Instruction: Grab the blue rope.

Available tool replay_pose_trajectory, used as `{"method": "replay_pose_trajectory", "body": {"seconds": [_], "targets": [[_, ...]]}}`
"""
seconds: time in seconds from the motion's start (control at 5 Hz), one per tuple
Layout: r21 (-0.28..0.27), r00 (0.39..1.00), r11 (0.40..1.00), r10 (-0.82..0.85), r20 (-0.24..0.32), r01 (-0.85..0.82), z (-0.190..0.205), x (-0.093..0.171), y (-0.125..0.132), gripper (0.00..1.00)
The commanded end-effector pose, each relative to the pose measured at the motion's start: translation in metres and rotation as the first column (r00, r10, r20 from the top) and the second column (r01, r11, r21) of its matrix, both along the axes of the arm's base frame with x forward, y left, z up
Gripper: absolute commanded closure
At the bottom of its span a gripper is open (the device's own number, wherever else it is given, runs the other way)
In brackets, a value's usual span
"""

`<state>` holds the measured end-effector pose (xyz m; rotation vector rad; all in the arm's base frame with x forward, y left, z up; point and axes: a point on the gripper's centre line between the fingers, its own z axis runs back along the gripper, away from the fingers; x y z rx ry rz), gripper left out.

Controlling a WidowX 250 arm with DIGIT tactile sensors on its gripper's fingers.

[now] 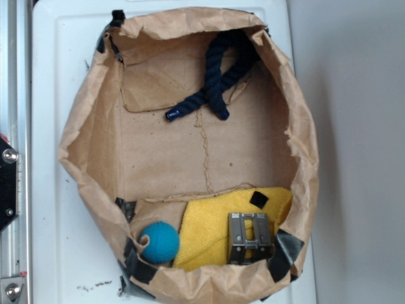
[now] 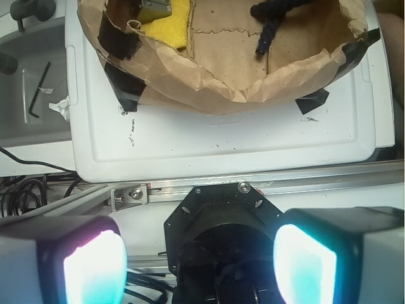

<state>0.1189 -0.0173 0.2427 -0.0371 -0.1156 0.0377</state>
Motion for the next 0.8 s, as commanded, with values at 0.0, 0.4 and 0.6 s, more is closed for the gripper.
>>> {"method": "replay_pose_trajectory", "body": {"seconds": [0.0,0.4,0.6], "targets": [[0.0,1.0,1.0,0.0,0.0,0.0,0.0,0.0,0.0,0.0],[-0.008,0.99,0.994,0.111,0.089,-0.111,-0.006,0.064,0.021,0.0],[-0.031,0.979,0.988,0.152,0.138,-0.149,-0.021,0.088,0.036,0.0]]}}
